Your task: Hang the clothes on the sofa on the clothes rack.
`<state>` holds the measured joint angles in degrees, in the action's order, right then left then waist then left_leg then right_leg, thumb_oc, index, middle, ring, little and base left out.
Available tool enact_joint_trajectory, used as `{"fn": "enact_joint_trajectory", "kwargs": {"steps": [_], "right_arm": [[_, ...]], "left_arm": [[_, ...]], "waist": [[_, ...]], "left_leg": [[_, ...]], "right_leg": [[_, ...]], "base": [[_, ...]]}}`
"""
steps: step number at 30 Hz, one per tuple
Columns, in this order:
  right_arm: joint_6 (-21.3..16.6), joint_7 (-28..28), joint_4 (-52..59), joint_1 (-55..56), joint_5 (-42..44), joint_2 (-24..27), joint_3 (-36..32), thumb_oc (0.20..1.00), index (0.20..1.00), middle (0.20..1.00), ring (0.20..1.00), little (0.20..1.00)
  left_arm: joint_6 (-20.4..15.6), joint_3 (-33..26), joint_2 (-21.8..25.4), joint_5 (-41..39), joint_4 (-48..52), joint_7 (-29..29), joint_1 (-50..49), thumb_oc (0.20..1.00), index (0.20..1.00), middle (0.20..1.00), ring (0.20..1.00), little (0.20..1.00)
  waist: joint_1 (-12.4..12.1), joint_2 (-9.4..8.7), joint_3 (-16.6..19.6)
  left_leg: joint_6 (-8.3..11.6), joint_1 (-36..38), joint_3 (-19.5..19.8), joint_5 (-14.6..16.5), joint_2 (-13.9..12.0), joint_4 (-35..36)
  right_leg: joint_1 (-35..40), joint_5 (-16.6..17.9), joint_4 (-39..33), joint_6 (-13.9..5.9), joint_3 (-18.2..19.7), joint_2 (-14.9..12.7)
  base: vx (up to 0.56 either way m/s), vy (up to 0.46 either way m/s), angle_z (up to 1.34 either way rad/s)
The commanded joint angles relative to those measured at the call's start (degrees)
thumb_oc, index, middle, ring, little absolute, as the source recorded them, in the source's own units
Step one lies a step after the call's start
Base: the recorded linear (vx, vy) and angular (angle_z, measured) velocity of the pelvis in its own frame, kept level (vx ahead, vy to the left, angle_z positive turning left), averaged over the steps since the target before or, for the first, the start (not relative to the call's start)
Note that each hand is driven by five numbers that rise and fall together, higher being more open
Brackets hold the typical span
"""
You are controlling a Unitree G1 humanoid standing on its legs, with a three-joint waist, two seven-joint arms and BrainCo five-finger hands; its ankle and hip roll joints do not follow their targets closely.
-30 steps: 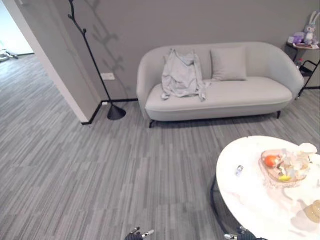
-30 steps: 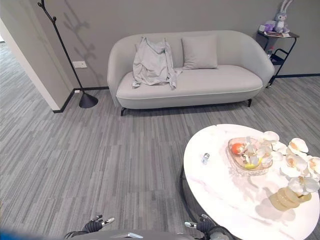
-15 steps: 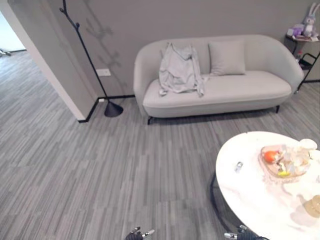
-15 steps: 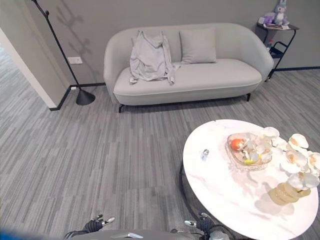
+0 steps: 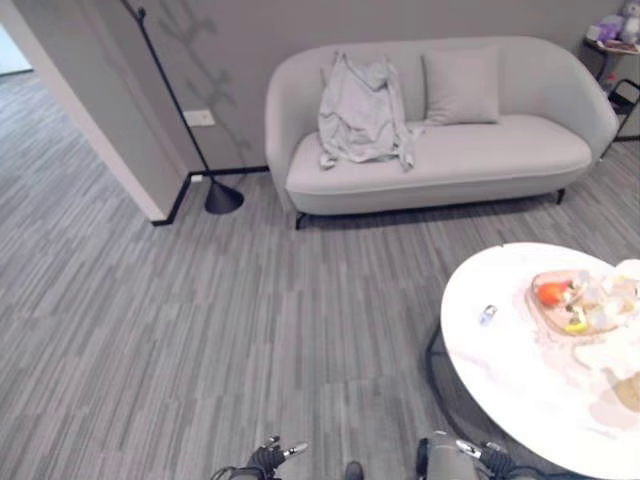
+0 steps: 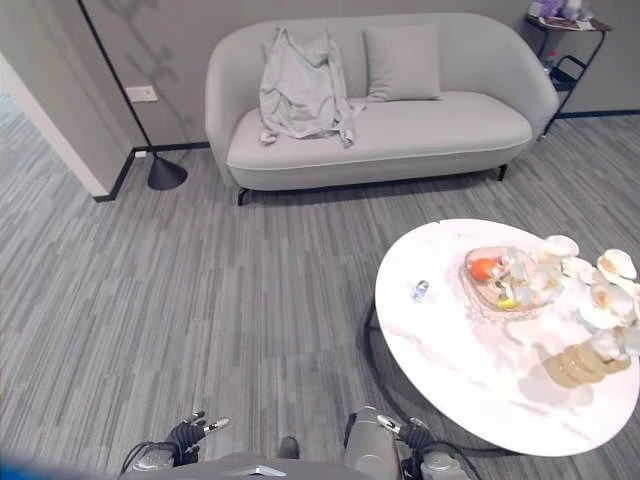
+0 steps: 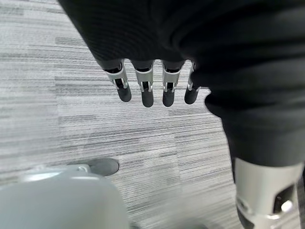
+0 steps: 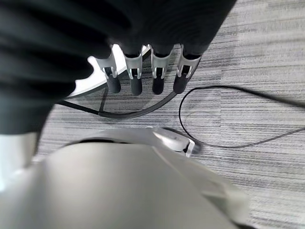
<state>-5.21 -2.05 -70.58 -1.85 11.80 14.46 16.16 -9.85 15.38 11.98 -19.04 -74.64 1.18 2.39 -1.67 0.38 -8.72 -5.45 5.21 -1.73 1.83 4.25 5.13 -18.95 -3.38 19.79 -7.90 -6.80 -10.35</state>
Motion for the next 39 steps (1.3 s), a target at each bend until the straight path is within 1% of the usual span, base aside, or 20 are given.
{"fn": "enact_joint_trajectory", "kwargs": {"steps": [1, 4, 5, 8, 9, 10, 12, 13, 14, 16, 17, 19, 22, 23, 24, 25, 28, 30, 33, 39], "right_arm": [[0.0, -0.6, 1.0, -1.6, 1.7, -0.4, 1.4, 1.0, 1.0, 1.0, 1.0, 1.0], [0.3, -0.7, 1.2, -0.5, 1.2, -0.3, 1.0, 1.0, 1.0, 1.0, 1.0, 1.0], [0.4, -0.5, 1.2, 0.0, 1.2, 0.1, 0.8, 1.0, 1.0, 1.0, 1.0, 1.0], [0.5, -0.4, 1.1, 0.7, 0.8, 0.7, 0.9, 1.0, 1.0, 1.0, 1.0, 1.0], [0.4, -0.4, 0.9, 0.8, 0.7, 1.0, 0.7, 1.0, 1.0, 1.0, 1.0, 1.0], [0.3, -0.7, 0.5, 0.6, 0.9, 1.7, 0.3, 1.0, 1.0, 1.0, 1.0, 1.0], [-0.1, -0.9, 0.5, 0.5, 2.4, 2.2, -0.5, 1.0, 1.0, 1.0, 1.0, 1.0], [-0.1, -0.9, 0.5, 0.5, 2.3, 2.2, -0.5, 1.0, 1.0, 1.0, 1.0, 1.0], [-0.6, -0.8, 0.7, 0.5, 4.2, 2.6, -1.3, 1.0, 1.0, 1.0, 1.0, 1.0], [-1.0, -0.9, 1.0, -0.2, 5.2, 3.3, -1.4, 1.0, 1.0, 1.0, 1.0, 1.0], [-1.0, -0.9, 1.0, -0.2, 5.2, 3.3, -1.4, 1.0, 1.0, 1.0, 1.0, 1.0], [-1.2, -1.2, 1.1, -1.2, 5.9, 3.8, -1.4, 1.0, 1.0, 1.0, 1.0, 1.0], [-1.6, -1.1, 1.4, -1.5, 6.0, 4.1, -1.5, 1.0, 1.0, 1.0, 1.0, 1.0], [-1.7, -1.1, 1.6, -1.6, 5.8, 4.2, -1.1, 1.0, 1.0, 1.0, 1.0, 1.0], [-1.9, -1.1, 1.5, -1.7, 5.5, 4.3, -0.6, 1.0, 1.0, 1.0, 1.0, 1.0], [-2.0, -1.2, 1.4, -1.7, 5.1, 4.3, -0.4, 1.0, 1.0, 1.0, 1.0, 1.0], [-1.8, -1.3, 0.7, -1.3, 4.2, 4.4, -0.4, 1.0, 1.0, 1.0, 1.0, 1.0], [-1.9, -0.9, 1.0, -0.4, 3.8, 3.7, -0.4, 1.0, 1.0, 1.0, 1.0, 1.0], [-1.6, -0.5, 0.8, 0.4, 3.1, 2.0, 0.6, 1.0, 1.0, 1.0, 1.0, 1.0], [-1.5, -0.6, 1.3, 0.4, 2.3, 0.9, 1.6, 1.0, 1.0, 1.0, 1.0, 1.0]], "left_arm": [[-1.6, -1.6, 1.8, 1.0, 0.4, -0.7, 2.9, 1.0, 1.0, 1.0, 1.0, 1.0], [-1.5, -2.2, 2.0, 1.7, 0.4, -0.8, 2.8, 1.0, 1.0, 1.0, 1.0, 1.0], [-1.5, -2.3, 2.2, 2.3, 0.4, -0.8, 2.8, 1.0, 1.0, 1.0, 1.0, 1.0], [-1.6, -2.6, 2.1, 2.6, 0.1, -1.0, 2.2, 1.0, 1.0, 1.0, 1.0, 1.0], [-1.5, -2.7, 2.1, 2.7, 0.1, -1.0, 2.2, 1.0, 1.0, 1.0, 1.0, 1.0], [-1.5, -2.6, 1.9, 1.8, 0.4, -0.9, 2.3, 1.0, 1.0, 1.0, 1.0, 1.0], [-1.5, -2.2, 1.9, 1.4, 0.9, -0.8, 2.5, 1.0, 1.0, 1.0, 1.0, 1.0], [-1.5, -2.2, 2.0, 1.4, 0.9, -0.8, 2.5, 1.0, 1.0, 1.0, 1.0, 1.0], [-1.4, -2.0, 1.9, 0.6, 1.4, -0.6, 2.4, 1.0, 1.0, 1.0, 1.0, 1.0], [-1.4, -2.7, 2.1, -1.1, 2.1, -0.9, 2.3, 1.0, 1.0, 1.0, 1.0, 1.0], [-1.4, -2.7, 2.1, -1.1, 2.1, -0.9, 2.3, 1.0, 1.0, 1.0, 1.0, 1.0], [-1.5, -2.9, 1.9, -1.8, 2.3, -0.8, 2.4, 1.0, 1.0, 1.0, 1.0, 1.0], [-1.7, -2.8, 1.7, -1.7, 2.2, -0.7, 2.2, 1.0, 1.0, 1.0, 1.0, 1.0], [-1.9, -2.7, 1.8, -1.7, 2.3, -0.6, 2.0, 1.0, 1.0, 1.0, 1.0, 1.0], [-2.0, -2.4, 1.8, -1.9, 2.4, -0.4, 1.9, 1.0, 1.0, 1.0, 1.0, 1.0], [-2.1, -2.3, 1.6, -2.0, 2.3, -0.3, 1.9, 1.0, 1.0, 1.0, 1.0, 1.0], [-1.9, -1.7, 1.2, -2.0, 1.7, -0.1, 1.9, 1.0, 1.0, 1.0, 1.0, 1.0], [-1.9, -2.3, 0.8, -1.9, 1.2, 0.0, 1.1, 1.0, 1.0, 1.0, 1.0, 1.0], [-2.2, -2.1, 1.1, -1.2, 1.6, 0.1, 0.5, 1.0, 1.0, 1.0, 1.0, 1.0], [-2.2, -1.6, 1.2, -0.9, 2.1, -0.4, 0.7, 1.0, 1.0, 1.0, 1.0, 1.0]], "waist": [[2.8, -2.07, -1.8], [3.9, -2.05, -1.5], [4.2, -2.36, -1.0], [4.6, -1.96, 0.1], [4.8, -1.46, 0.6], [4.9, -0.03, 1.1], [5.3, 0.37, 1.5], [5.5, 0.18, 1.6], [5.5, 0.29, 1.4], [4.9, -1.04, 0.3], [4.9, -1.06, 0.4], [3.1, -2.97, -1.5], [1.3, -4.06, -2.7], [0.6, -3.94, -2.7], [-0.9, -2.81, -2.5], [-1.5, -2.17, -2.0], [-2.0, -1.54, -2.3], [-1.8, -1.02, -0.9], [-2.0, -1.66, 1.1], [-1.8, -1.97, 1.3]], "left_leg": [[3.63, 9.6, 6.2, 8.1, -2.3, -0.1], [4.71, 13.1, 6.9, 10.7, -3.4, -0.1], [5.04, 13.8, 7.4, 11.4, -3.5, -0.1], [5.88, 14.7, 7.9, 10.5, -5.7, -0.1], [6.64, 14.8, 8.0, 8.4, -7.1, -0.1], [8.66, 12.5, 8.0, 2.9, -9.8, -4.6], [10.02, 9.9, 8.5, -2.6, -10.8, -10.9], [9.99, 9.8, 8.7, -2.8, -10.6, -10.9], [11.2, 7.2, 8.2, -8.2, -11.4, -18.6], [10.85, 2.2, 6.7, -13.8, -11.2, -31.5], [10.85, 2.1, 6.7, -13.8, -11.2, -31.5], [7.85, -5.9, 2.1, -9.1, -11.7, -35.2], [7.41, -12.8, -1.5, -4.6, -10.8, -27.4], [7.58, -14.6, -1.0, -4.6, -9.4, -21.1], [8.47, -15.6, 2.4, -7.4, -7.7, -10.6], [9.01, -16.7, 5.0, -9.6, -7.0, -6.9], [10.14, -17.4, 6.2, -11.8, -7.0, -2.8], [10.08, -14.6, 7.1, -11.2, -7.2, -0.9], [9.11, -10.8, 4.5, -9.5, -6.6, -0.1], [7.67, -9.0, 3.2, -7.2, -5.5, -0.1]], "right_leg": [[3.7, 16.2, -23.1, -3.36, -1.6, 1.3], [1.0, 16.9, -24.8, -4.43, -5.6, 2.5], [1.4, 17.0, -24.8, -4.13, -5.9, 2.4], [3.0, 17.9, -24.8, -2.79, -5.7, 3.8], [3.5, 17.9, -24.8, -2.1, -5.6, 4.7], [5.2, 17.0, -24.5, -0.67, -5.0, 6.6], [7.0, 15.2, -24.1, 1.19, -4.0, 7.7], [6.9, 15.3, -24.1, 1.16, -4.1, 7.5], [9.7, 12.8, -24.1, 3.35, -3.1, 8.9], [13.3, 10.4, -24.8, 5.62, -1.9, 9.5], [13.3, 10.4, -24.8, 5.62, -1.9, 9.5], [17.5, 7.6, -24.8, 6.31, 0.0, 8.3], [20.6, 5.8, -24.8, 5.55, 1.1, 6.9], [21.8, 4.9, -24.8, 5.25, 1.5, 7.1], [23.9, 3.6, -24.8, 4.77, 2.3, 7.8], [24.5, 3.3, -24.8, 4.7, 2.9, 8.4], [27.0, 1.8, -24.8, 4.46, 3.6, 8.6], [27.8, 1.5, -24.8, 3.67, 4.5, 8.3], [27.0, 1.9, -24.8, 2.49, 5.8, 6.1], [26.2, 2.2, -24.8, 1.36, 5.5, 4.8]], "base": [[0.51, -0.155, 0.12], [0.43, -0.133, 0.23], [0.47, -0.181, 0.14], [0.39, -0.177, 0.21], [0.44, -0.209, 0.54], [0.59, -0.277, 0.53], [0.41, -0.182, 0.23], [0.43, -0.177, 0.23], [0.41, -0.19, 0.21], [0.52, -0.271, 0.08], [0.48, -0.246, -0.1], [0.39, -0.139, -0.39], [0.3, 0.037, -0.42], [0.44, 0.185, 0.18], [0.46, 0.201, 0.24], [0.33, 0.15, 0.2], [0.21, 0.103, -0.23], [0.29, 0.19, -0.34], [0.26, 0.224, -0.64], [0.07, 0.075, -0.1]]}}
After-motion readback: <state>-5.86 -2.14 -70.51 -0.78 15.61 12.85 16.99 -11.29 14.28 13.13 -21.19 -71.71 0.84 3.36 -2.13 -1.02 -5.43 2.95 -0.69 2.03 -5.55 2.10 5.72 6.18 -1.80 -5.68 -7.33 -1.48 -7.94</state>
